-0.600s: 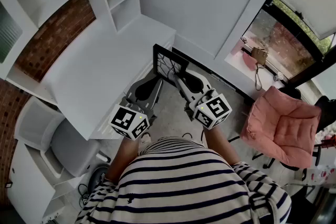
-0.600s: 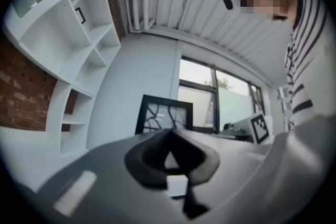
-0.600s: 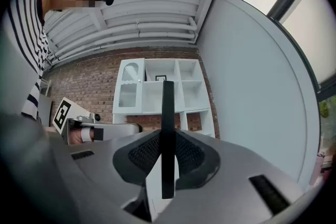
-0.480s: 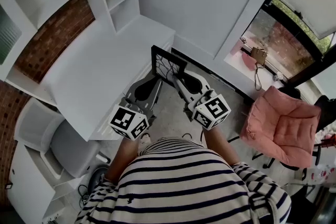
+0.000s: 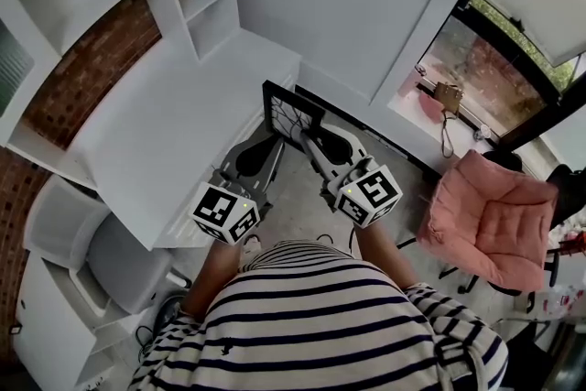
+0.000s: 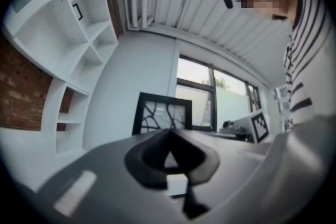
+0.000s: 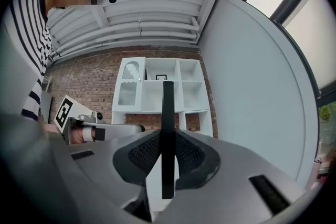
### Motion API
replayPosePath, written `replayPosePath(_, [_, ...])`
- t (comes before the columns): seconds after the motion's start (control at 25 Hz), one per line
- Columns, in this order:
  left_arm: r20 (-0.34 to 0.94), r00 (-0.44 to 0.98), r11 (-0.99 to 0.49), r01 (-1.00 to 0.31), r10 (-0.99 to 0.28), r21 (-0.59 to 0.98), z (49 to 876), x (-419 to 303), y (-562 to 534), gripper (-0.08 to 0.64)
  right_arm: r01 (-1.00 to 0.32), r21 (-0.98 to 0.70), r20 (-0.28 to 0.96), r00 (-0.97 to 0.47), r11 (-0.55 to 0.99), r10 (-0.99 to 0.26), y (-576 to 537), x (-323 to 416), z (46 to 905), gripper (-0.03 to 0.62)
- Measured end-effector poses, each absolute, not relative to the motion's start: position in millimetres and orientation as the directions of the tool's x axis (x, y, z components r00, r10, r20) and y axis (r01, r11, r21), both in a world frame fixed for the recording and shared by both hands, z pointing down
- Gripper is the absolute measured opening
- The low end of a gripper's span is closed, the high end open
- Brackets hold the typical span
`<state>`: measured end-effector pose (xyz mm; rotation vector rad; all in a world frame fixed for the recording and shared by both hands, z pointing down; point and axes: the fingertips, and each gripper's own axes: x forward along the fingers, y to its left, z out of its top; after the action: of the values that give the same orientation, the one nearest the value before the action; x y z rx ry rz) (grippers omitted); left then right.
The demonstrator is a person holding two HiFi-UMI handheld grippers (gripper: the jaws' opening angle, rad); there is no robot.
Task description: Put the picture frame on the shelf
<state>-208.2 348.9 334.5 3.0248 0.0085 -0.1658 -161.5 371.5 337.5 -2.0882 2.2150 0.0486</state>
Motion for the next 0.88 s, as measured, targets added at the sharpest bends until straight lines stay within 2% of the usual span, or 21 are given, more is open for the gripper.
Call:
replayPosePath(0.28, [-0.112, 0.994, -0.995, 0.0, -0.011, 0.099, 334, -208, 348, 0.008, -0.997, -0.037, -0.093, -0.06, 0.064, -0.994, 373, -160, 337, 0.071])
replayPosePath(0.4, [-0.1, 0.991, -0.994, -0.078, -0.085, 0.07, 337, -210, 337, 0.009, -0.997, -0.037, -0.097, -0.071, 0.074, -0.993, 373, -160, 336, 0.071])
replayPosePath(0.44, [-0.094, 0.987, -0.991, -0.122, -0.127, 0.057, 337, -211, 330, 0.025, -0.996, -0.037, -0.098, -0.078, 0.082, -0.992, 373, -161, 336, 0.071])
replayPosePath(0.52, [-0.087, 0.977, -0.98, -0.194, -0.196, 0.037, 338, -209, 313, 0.173, -0.994, -0.041, -0.1, -0.1, 0.105, -0.99, 374, -162, 334, 0.071])
replayPosePath(0.56, [-0.085, 0.974, -0.977, -0.21, -0.212, 0.031, 337, -206, 307, 0.193, -0.992, -0.045, -0.102, -0.113, 0.119, -0.988, 374, -163, 332, 0.071])
replayPosePath(0.8, [-0.079, 0.982, -0.985, -0.175, -0.174, -0.004, 330, -188, 308, 0.189, -0.98, -0.085, -0.11, -0.17, 0.18, -0.979, 378, -163, 333, 0.071])
replayPosePath(0.88, [-0.083, 0.98, -0.983, -0.181, -0.179, -0.016, 329, -188, 313, 0.164, -0.978, -0.097, -0.115, -0.174, 0.186, -0.978, 381, -162, 332, 0.071])
